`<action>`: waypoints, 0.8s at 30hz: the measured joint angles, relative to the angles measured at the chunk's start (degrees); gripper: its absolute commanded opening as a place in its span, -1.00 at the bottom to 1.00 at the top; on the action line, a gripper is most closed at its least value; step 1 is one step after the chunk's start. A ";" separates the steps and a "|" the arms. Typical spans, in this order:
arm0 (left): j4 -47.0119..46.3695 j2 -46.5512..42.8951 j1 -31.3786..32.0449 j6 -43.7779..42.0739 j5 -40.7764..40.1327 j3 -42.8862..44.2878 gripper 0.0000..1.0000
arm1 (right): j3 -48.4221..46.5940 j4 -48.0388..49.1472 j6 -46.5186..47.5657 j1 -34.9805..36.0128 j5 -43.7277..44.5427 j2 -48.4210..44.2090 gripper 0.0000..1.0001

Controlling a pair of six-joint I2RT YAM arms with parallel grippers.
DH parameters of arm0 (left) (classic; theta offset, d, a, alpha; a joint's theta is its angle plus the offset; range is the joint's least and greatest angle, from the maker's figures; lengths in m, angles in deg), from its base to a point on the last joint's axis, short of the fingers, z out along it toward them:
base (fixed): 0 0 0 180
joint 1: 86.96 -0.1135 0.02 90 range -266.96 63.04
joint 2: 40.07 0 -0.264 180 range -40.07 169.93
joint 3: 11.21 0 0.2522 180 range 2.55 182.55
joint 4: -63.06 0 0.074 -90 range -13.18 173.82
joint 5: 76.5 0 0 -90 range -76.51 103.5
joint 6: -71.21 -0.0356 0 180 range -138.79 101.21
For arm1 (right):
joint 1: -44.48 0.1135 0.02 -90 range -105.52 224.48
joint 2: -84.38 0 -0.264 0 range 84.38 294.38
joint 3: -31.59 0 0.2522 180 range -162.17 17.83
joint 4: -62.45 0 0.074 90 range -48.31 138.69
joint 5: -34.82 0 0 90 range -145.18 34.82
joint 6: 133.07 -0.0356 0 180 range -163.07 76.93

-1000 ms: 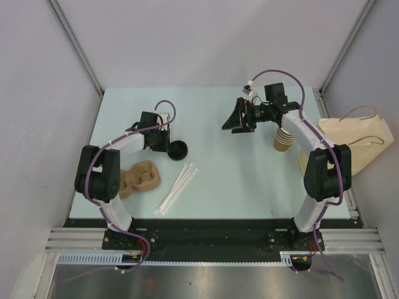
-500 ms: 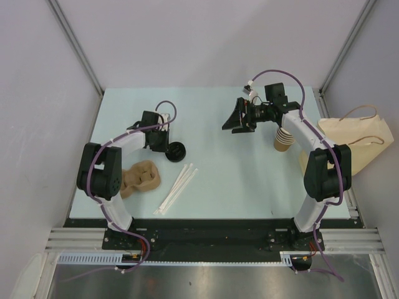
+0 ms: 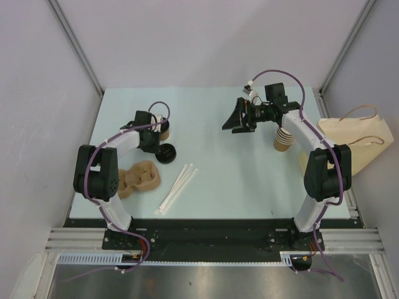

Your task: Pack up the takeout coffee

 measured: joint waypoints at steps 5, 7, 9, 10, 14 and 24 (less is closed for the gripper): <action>1.07 -0.20 -3.91 -1.68 -1.20 0.00 -0.59 | 0.00 0.02 -0.02 0.00 -0.02 0.00 0.99; 1.36 -0.24 -5.53 -2.34 -1.20 0.00 -0.48 | 0.00 0.02 -0.02 0.00 -0.02 0.00 0.99; 1.88 -0.50 -6.91 -2.93 -1.09 0.00 -0.22 | 0.00 0.04 -0.02 0.00 -0.04 0.00 0.99; 2.38 -0.74 -7.37 -3.23 -1.01 0.00 -0.12 | 0.00 0.04 -0.02 0.00 -0.04 0.00 0.99; 4.98 -3.61 -8.44 -4.55 0.17 0.00 0.11 | 0.02 0.04 -0.02 0.00 -0.07 0.00 0.99; 17.53 -23.10 -12.76 -18.29 12.31 7.45 0.54 | 0.02 -0.22 0.61 0.22 0.04 -0.02 1.00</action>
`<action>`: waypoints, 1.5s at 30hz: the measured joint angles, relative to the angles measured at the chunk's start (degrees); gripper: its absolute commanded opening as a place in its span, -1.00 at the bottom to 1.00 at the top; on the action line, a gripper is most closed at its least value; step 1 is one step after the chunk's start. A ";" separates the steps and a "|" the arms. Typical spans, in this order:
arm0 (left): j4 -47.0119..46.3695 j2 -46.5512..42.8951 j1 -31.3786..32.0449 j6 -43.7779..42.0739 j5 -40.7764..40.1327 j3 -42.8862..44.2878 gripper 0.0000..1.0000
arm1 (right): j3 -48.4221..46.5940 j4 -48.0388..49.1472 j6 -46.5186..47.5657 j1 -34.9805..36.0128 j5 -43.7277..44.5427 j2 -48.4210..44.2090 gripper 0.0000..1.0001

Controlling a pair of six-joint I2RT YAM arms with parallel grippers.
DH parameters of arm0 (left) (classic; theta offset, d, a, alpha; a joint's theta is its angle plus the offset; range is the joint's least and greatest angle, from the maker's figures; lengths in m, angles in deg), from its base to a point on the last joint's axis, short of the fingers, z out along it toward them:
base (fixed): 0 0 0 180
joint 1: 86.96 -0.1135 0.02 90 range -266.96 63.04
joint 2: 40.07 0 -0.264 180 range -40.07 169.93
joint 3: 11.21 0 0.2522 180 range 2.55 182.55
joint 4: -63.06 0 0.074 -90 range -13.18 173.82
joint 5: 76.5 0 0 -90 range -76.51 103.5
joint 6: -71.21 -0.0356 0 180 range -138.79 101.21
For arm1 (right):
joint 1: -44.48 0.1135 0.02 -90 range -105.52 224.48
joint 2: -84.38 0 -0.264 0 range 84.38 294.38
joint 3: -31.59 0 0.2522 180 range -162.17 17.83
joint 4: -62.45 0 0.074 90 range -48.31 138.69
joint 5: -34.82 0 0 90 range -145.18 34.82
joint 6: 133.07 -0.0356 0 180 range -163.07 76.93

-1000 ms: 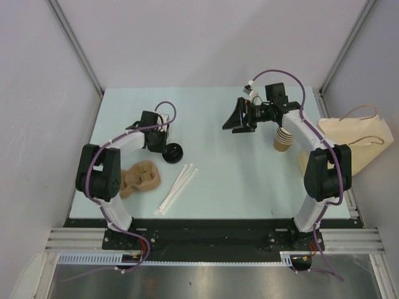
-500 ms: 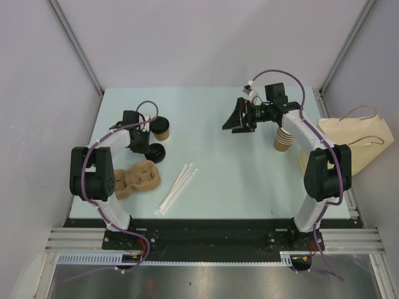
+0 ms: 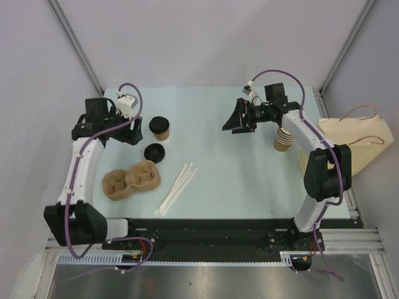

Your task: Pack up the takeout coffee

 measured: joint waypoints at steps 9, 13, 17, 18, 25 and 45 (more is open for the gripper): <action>27.15 -14.25 -0.68 -33.16 10.82 1.25 0.48 | 0.00 -3.06 4.15 3.04 2.80 -1.31 1.00; 32.04 -18.18 0.96 -41.92 8.72 -5.92 0.33 | 0.00 -3.89 6.34 5.88 4.79 -2.45 0.99; 33.24 -21.03 5.75 -46.31 5.62 -12.22 0.26 | 0.00 -4.76 7.93 8.31 6.47 -2.89 0.99; 33.22 -21.24 6.49 -46.84 5.20 -13.05 0.25 | 0.00 -5.05 8.35 8.85 6.82 -2.89 0.99; 28.15 -20.76 9.38 -47.78 3.02 -16.70 0.11 | 0.00 -6.05 9.38 10.05 8.59 -2.89 0.99; 20.59 -17.66 14.03 -47.04 0.70 -22.40 -0.32 | 0.00 -5.62 8.39 10.19 9.03 -1.99 0.98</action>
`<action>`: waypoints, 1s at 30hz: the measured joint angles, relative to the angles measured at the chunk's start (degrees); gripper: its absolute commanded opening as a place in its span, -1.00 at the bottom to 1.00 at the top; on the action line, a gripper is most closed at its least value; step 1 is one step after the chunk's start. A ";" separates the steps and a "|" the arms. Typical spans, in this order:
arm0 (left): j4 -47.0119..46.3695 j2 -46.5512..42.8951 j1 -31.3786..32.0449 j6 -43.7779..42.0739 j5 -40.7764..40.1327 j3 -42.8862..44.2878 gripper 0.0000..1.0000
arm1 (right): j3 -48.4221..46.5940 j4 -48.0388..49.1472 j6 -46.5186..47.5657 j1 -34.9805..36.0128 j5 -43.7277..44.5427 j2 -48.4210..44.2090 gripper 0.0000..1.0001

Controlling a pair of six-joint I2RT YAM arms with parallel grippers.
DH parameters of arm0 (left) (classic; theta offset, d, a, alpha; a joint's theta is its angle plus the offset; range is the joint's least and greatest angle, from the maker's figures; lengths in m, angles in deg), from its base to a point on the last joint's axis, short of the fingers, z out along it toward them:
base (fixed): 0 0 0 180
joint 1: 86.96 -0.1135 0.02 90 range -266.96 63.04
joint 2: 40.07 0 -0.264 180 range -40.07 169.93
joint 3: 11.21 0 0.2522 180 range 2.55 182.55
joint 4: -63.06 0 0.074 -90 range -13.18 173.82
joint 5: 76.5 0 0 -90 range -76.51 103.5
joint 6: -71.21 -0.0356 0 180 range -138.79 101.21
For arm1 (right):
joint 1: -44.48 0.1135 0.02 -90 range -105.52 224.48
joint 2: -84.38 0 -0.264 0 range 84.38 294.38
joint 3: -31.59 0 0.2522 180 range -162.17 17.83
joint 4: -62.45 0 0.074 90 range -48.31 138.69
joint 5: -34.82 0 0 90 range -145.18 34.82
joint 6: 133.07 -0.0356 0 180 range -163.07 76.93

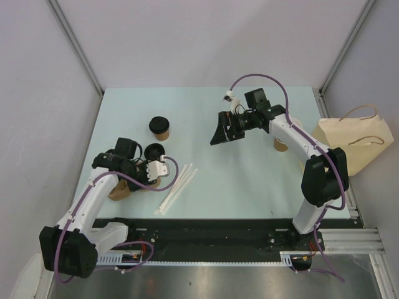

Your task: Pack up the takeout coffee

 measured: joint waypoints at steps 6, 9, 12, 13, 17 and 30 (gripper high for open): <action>-1.33 0.83 0.02 0.48 -0.85 -0.07 -0.63 | 0.00 0.02 -0.04 0.00 0.00 0.39 0.97; -1.33 0.81 0.02 0.90 -0.98 -0.07 -0.84 | 0.00 0.04 -0.04 0.00 -0.02 0.39 0.97; -1.14 0.81 0.02 1.16 -1.38 0.09 -1.00 | 0.00 0.07 -0.09 0.00 -0.02 0.42 0.97; -0.98 0.76 0.02 1.22 -1.55 0.28 -1.00 | 0.00 0.04 -0.09 0.00 -0.02 0.42 0.97; -0.31 0.15 0.02 1.31 -2.10 1.46 -1.00 | 0.00 0.04 -0.13 0.04 -0.04 0.42 0.97; 2.03 -0.59 0.02 2.34 -2.21 4.79 -0.95 | 0.00 0.13 -0.20 1.03 -0.44 0.42 0.97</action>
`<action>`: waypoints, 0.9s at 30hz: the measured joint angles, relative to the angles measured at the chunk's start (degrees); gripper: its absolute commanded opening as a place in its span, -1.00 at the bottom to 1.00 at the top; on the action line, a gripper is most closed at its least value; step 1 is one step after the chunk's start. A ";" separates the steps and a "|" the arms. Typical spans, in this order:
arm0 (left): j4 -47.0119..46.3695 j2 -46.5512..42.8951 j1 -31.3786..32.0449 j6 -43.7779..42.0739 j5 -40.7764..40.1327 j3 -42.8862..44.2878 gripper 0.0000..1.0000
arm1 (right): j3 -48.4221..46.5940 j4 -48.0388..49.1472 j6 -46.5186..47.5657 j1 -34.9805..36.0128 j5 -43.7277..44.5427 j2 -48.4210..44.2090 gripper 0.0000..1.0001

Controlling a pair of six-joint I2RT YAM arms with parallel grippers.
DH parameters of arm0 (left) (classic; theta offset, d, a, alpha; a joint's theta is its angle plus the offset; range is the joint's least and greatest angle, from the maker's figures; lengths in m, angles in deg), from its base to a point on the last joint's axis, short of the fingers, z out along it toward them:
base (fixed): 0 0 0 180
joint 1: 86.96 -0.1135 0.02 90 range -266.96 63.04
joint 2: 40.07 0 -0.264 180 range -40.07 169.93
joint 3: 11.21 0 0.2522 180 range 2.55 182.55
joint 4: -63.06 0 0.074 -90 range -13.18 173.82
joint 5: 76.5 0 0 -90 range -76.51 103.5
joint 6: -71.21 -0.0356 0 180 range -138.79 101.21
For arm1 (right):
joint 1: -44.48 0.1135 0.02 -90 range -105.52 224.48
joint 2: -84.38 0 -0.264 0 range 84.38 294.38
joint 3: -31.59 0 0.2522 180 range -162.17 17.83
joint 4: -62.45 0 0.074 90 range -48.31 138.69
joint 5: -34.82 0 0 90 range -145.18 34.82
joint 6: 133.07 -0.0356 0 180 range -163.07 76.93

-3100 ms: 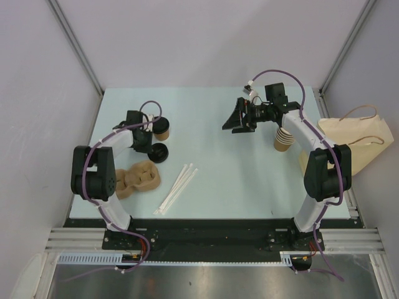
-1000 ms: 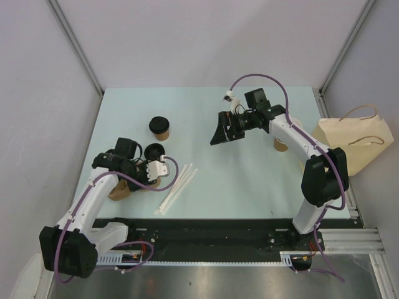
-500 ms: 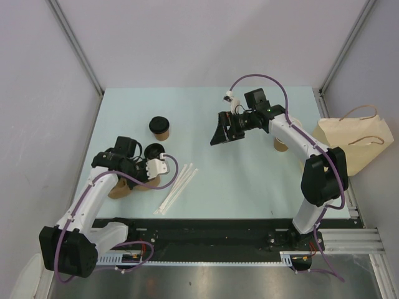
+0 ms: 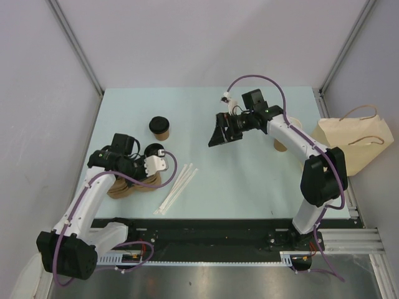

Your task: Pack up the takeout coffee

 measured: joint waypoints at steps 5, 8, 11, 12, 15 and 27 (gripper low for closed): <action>-0.15 0.00 0.00 0.68 0.00 0.00 -0.81 | 0.00 0.42 -0.07 1.31 -0.48 0.15 0.97; -0.33 0.00 0.00 1.16 0.00 0.00 -0.73 | 0.00 0.42 -0.04 2.32 -0.68 0.70 0.97; -0.37 0.02 0.00 1.57 0.00 0.00 -0.70 | -0.02 0.33 -0.02 2.95 -0.66 1.07 0.97; -0.39 0.02 0.00 1.60 0.00 0.00 -0.65 | -0.02 0.33 0.00 3.13 -0.68 1.07 0.97; -0.42 0.13 0.00 1.73 0.00 0.00 -0.52 | -0.04 0.33 0.02 3.21 -0.66 1.07 0.97; -0.61 0.50 0.02 2.19 0.17 0.11 -0.89 | -0.04 0.31 0.07 3.19 -0.66 1.07 0.97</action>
